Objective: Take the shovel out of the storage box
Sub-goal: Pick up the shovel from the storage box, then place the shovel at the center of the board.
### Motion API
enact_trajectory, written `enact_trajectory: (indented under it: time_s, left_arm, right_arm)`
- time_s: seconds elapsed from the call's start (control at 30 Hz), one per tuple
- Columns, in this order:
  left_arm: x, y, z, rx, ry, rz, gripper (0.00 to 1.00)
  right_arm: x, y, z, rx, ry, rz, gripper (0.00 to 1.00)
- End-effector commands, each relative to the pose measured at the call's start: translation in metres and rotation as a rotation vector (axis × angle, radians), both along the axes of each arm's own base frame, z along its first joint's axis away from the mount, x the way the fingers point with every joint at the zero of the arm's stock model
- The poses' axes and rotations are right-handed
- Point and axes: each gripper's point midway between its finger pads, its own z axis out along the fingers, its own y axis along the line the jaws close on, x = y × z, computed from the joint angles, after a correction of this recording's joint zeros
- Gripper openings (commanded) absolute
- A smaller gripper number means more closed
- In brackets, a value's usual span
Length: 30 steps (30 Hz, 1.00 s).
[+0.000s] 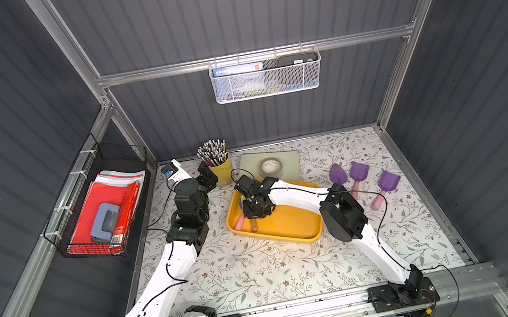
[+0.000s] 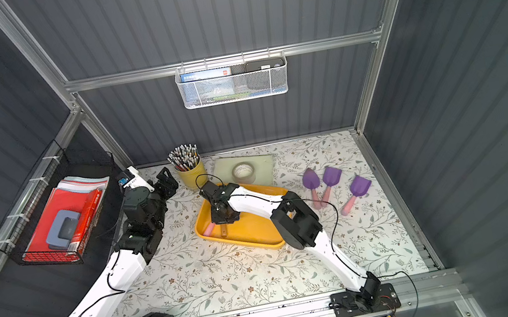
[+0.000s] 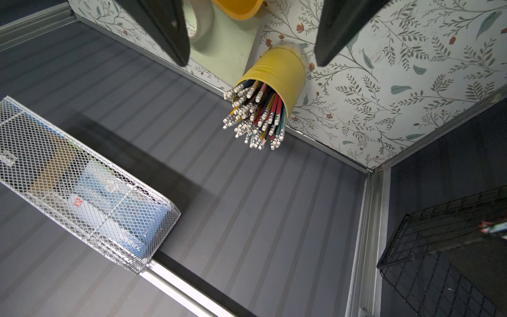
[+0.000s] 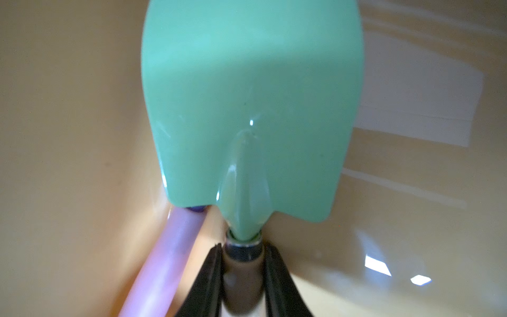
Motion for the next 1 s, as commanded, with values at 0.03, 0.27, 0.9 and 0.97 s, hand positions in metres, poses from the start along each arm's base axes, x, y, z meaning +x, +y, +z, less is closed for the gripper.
enact_trajectory:
  time_s: [0.03,0.27,0.9,0.97]
  left_arm:
    - [0.004,0.000,-0.007,-0.007,0.008,-0.007,0.76]
    - [0.013,-0.005,-0.017,-0.003,0.025,-0.025,0.76]
    - [0.036,-0.042,-0.059,0.012,0.102,-0.211,0.78]
    - [0.037,-0.045,-0.063,0.008,0.105,-0.225,0.78]
  right_arm:
    - [-0.004,-0.035,0.002,-0.145,-0.024,-0.010,0.02]
    - [0.018,-0.064,0.075,-0.129,-0.200,-0.074,0.01]
    - [0.045,-0.301,0.124,-0.218,-0.301,-0.500,0.02]
    - [0.042,-0.322,0.128,-0.240,-0.304,-0.546,0.02]
